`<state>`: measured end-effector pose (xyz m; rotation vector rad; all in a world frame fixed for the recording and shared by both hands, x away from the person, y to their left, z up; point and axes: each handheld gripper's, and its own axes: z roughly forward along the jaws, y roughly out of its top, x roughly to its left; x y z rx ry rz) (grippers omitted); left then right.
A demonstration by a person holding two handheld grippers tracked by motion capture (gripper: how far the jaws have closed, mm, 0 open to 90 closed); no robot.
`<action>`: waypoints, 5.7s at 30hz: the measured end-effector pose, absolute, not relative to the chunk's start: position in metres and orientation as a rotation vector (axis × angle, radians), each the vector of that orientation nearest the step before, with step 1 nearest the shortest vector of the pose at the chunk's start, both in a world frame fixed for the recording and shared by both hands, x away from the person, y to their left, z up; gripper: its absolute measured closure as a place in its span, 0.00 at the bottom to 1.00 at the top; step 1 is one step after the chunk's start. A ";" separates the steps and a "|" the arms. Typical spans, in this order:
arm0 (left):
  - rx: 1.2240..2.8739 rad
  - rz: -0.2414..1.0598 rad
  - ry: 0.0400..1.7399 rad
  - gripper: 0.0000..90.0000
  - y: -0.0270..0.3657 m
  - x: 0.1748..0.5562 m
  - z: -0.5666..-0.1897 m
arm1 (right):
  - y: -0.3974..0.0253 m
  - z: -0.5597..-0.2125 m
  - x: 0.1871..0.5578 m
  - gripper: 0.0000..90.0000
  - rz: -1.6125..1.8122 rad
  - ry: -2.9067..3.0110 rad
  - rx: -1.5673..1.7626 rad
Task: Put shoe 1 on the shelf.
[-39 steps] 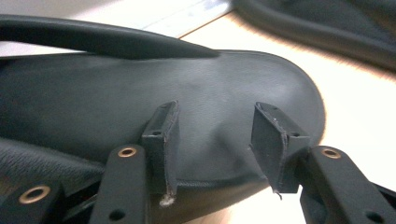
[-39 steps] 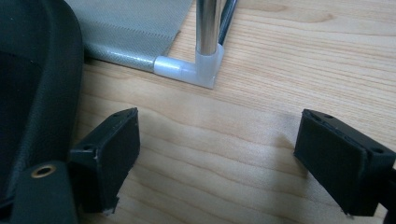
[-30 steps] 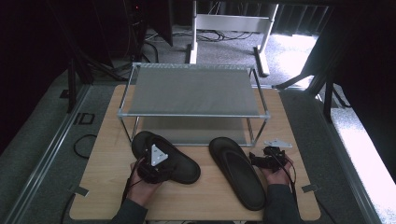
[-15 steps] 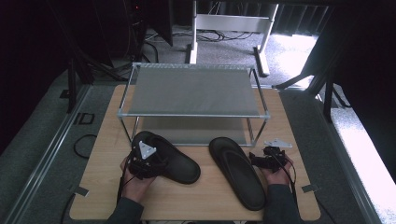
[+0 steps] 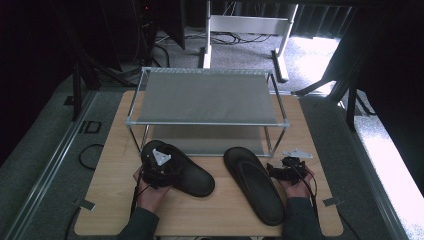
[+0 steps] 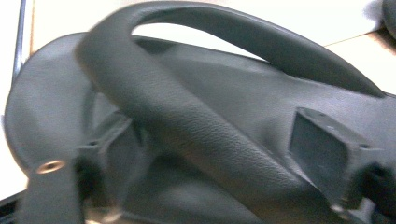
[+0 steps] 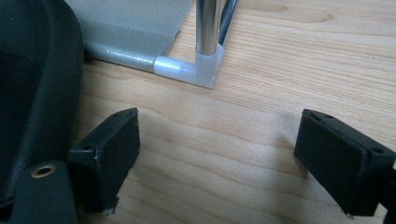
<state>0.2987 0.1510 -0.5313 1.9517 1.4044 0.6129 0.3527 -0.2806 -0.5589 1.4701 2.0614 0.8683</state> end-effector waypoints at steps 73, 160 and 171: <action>1.996 0.494 1.076 0.41 0.156 0.270 -0.518 | -0.281 -0.559 0.353 0.16 0.868 2.062 1.470; 2.076 0.527 1.139 0.31 0.125 0.342 -0.539 | -0.280 -0.559 0.352 0.16 0.869 2.061 1.472; 1.998 0.536 1.160 0.32 0.118 0.358 -0.541 | -0.280 -0.559 0.352 0.16 0.869 2.061 1.472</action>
